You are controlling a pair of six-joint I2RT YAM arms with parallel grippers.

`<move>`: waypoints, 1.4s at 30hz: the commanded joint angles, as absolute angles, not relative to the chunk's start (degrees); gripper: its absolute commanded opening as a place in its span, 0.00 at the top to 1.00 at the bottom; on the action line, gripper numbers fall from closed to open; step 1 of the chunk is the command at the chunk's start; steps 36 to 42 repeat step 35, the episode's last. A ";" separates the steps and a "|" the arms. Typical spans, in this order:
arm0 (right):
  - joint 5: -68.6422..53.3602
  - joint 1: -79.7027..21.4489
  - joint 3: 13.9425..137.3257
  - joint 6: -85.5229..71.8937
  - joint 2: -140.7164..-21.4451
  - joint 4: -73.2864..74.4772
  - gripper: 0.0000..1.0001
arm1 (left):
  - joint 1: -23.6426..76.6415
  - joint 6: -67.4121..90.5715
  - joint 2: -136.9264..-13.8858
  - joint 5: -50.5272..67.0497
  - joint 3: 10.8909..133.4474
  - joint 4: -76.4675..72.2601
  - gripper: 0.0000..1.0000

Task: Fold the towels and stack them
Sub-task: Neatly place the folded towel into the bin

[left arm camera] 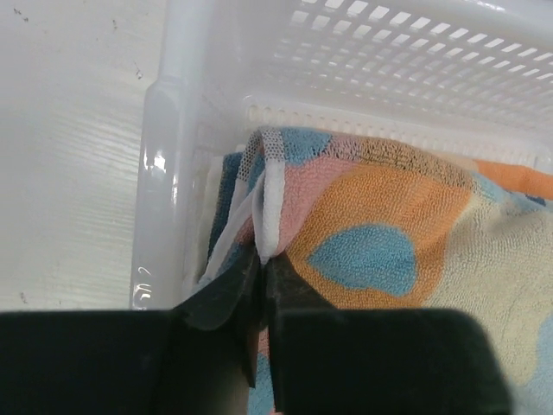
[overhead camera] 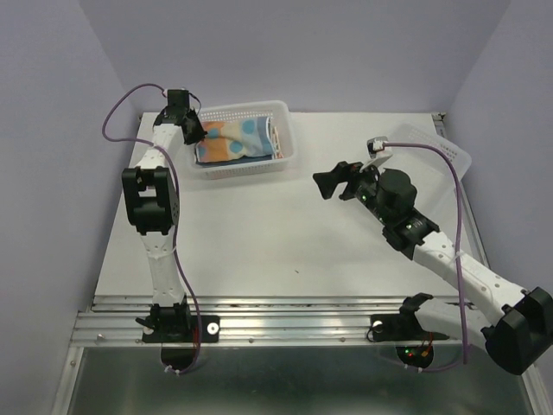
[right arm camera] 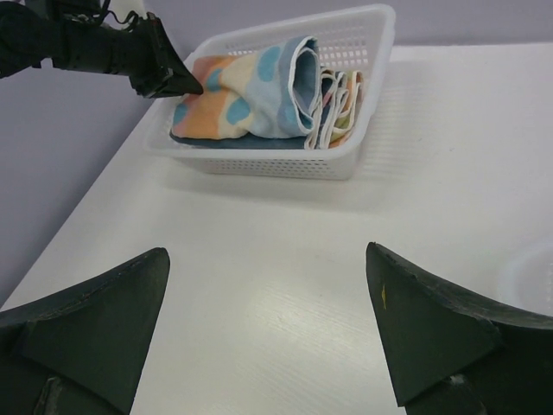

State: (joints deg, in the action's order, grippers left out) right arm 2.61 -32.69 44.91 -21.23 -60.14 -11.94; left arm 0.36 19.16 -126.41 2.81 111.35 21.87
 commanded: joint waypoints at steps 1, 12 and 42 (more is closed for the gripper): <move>4.40 -32.78 44.38 -21.27 -61.26 -12.04 0.00 | -0.18 18.46 -121.90 2.54 114.17 22.68 0.79; 6.06 -32.78 48.25 -23.55 -59.24 -5.11 0.00 | 2.28 18.98 -108.83 9.67 114.26 23.82 0.26; 21.53 -32.78 30.67 -41.31 -26.81 16.08 0.00 | 9.32 38.32 -29.96 -2.90 36.83 7.03 0.01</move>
